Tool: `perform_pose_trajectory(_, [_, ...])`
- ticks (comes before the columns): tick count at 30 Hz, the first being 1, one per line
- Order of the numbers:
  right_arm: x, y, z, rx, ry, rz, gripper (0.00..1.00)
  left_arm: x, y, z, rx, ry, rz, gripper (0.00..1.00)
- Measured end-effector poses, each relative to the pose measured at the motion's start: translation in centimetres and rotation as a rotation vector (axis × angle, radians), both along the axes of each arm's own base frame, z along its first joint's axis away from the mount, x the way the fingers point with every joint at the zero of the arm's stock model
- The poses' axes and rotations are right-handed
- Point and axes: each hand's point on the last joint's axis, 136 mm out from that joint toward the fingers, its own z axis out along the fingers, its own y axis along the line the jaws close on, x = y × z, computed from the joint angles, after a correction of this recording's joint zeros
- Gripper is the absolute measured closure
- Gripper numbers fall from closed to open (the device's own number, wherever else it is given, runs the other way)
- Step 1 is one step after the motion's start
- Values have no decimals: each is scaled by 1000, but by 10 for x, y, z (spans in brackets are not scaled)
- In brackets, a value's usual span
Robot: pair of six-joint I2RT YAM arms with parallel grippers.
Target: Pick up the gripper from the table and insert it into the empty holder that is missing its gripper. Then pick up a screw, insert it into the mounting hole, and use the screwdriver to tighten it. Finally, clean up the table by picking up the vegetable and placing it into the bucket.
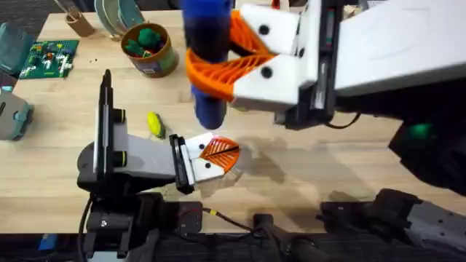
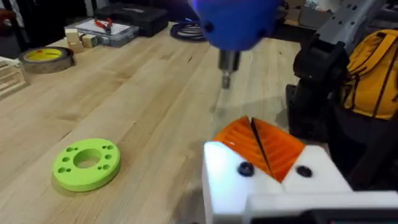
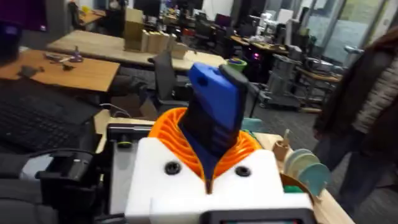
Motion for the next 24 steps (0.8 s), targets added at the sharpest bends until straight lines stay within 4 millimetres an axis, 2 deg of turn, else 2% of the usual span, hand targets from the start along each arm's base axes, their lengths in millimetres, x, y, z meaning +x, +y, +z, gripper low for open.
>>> perform_pose_trajectory(12, [-1, 22, -18, -22, 27, 47, 990, 0, 0, 0, 0, 0, 0, 990])
perform_pose_trajectory(19, [-8, 23, -11, 12, 21, 98, 990, 0, 0, 0, 0, 0, 0, 990])
perform_pose_trajectory(24, [-8, 26, -16, 3, 38, 110, 991, 0, 0, 0, 0, 0, 0, 990])
